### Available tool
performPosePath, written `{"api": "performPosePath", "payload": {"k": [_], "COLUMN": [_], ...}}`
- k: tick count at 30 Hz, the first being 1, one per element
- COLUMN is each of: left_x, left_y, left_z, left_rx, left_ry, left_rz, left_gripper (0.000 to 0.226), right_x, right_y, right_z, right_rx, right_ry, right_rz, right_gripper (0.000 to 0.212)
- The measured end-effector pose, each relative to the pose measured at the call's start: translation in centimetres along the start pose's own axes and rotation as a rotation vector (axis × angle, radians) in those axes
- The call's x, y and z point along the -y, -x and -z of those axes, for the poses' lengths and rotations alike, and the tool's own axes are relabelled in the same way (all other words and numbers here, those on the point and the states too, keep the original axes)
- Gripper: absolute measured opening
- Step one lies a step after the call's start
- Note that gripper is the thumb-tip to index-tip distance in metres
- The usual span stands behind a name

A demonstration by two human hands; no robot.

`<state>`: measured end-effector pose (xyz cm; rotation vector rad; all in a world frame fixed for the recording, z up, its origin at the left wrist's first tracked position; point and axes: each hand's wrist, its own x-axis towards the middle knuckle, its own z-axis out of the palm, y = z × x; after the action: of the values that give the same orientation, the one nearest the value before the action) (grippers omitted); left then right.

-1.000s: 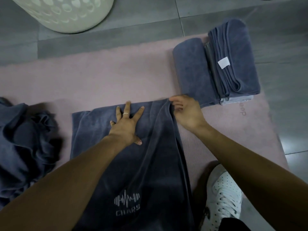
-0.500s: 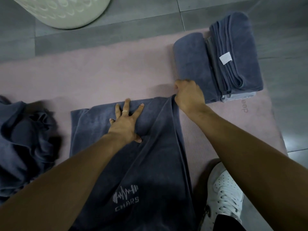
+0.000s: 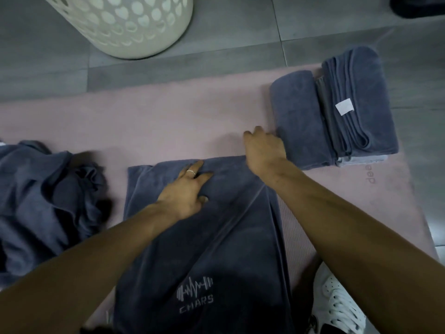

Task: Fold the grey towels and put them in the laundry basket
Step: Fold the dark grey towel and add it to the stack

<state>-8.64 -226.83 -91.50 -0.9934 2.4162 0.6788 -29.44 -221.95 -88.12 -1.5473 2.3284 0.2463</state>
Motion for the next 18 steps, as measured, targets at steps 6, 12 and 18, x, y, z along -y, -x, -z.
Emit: {"api": "performPosePath", "payload": {"k": [6,12,18], "left_x": [4.8,12.8,15.5], "left_y": [1.6,3.0,2.3], "left_z": [3.5,4.5,4.5], "left_rx": [-0.152,-0.283,-0.33], "left_ry": [0.07,0.189,0.361], "left_rz": [-0.027,0.225,0.364], "left_gripper": [0.034,0.047,0.02], "right_x": [6.6,10.8,12.7], "right_y": [-1.1,-1.7,-2.2], "right_z": [-0.1,-2.3,-4.0], "right_rx": [0.125,0.163,0.166], "right_ry": [-0.234,-0.289,-0.273], "right_rz": [0.231,0.332,0.357], "right_gripper": [0.027,0.018,0.019]}}
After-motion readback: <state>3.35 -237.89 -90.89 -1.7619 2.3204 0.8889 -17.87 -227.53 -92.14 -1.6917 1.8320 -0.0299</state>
